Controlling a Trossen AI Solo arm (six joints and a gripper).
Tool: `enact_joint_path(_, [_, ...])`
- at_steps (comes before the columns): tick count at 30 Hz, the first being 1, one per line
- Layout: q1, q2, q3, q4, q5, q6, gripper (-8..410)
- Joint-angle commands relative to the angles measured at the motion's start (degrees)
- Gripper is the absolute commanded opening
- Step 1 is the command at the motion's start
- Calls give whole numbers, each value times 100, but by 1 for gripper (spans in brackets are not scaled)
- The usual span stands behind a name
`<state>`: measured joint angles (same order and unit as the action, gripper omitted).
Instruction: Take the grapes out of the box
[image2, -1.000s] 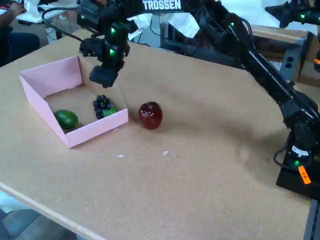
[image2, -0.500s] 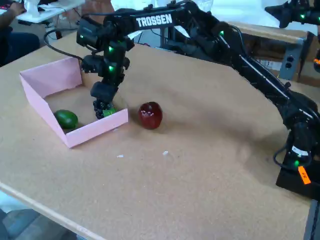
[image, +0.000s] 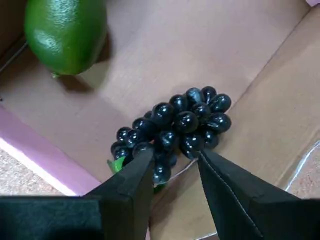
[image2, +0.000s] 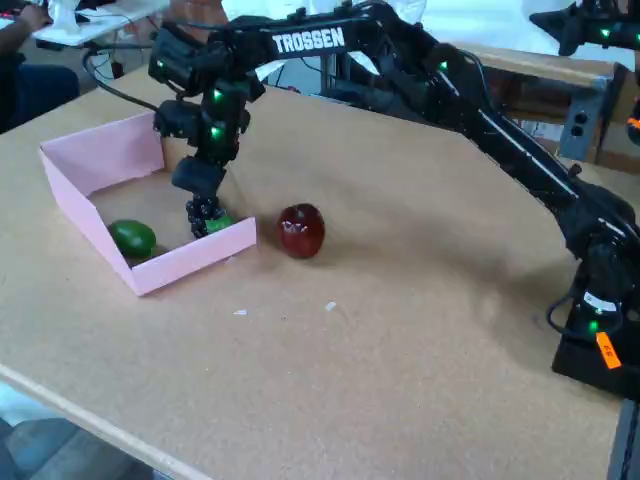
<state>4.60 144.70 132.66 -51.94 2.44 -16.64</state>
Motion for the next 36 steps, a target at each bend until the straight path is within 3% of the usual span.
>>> enact_joint_path(1, [-57, 4, 2, 11, 7, -9, 122])
enact_joint_path(36, [-50, 474, 74, 358, -354, -2, 122])
